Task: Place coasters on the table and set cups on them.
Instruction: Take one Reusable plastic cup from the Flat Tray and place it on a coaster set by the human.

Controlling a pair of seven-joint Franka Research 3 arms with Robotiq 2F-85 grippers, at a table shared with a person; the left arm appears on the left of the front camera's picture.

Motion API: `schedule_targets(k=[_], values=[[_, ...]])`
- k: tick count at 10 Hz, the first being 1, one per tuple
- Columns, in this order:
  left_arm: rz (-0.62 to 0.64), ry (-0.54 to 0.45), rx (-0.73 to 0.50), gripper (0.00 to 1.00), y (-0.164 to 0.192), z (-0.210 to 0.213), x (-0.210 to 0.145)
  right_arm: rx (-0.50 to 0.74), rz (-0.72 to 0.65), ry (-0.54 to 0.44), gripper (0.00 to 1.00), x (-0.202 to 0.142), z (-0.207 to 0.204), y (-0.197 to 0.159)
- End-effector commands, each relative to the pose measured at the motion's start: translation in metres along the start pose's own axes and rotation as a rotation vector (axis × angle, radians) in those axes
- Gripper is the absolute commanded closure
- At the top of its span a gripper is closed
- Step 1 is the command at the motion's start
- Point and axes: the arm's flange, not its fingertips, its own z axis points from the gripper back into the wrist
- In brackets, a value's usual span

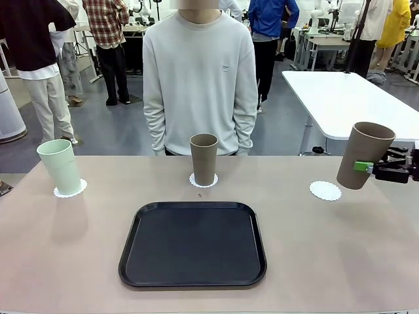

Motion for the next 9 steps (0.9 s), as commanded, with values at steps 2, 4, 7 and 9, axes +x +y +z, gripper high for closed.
schedule_targets(k=[2, 4, 7, 9], values=[[-0.001, 0.003, -0.008, 0.00, -0.003, 0.002, 0.000, 0.039, -0.012, 0.012, 0.16, -0.003, -0.034, -0.045], [-0.001, 0.003, -0.008, 0.00, -0.003, 0.002, 0.000, 0.055, 0.040, 0.060, 0.16, -0.019, -0.057, -0.073], [-0.001, 0.003, -0.008, 0.00, -0.003, 0.002, 0.000, 0.029, 0.077, 0.089, 0.16, -0.047, -0.069, -0.105], [-0.001, 0.003, -0.008, 0.00, -0.003, 0.002, 0.000, 0.032, 0.080, 0.090, 0.16, -0.058, -0.066, -0.112]])
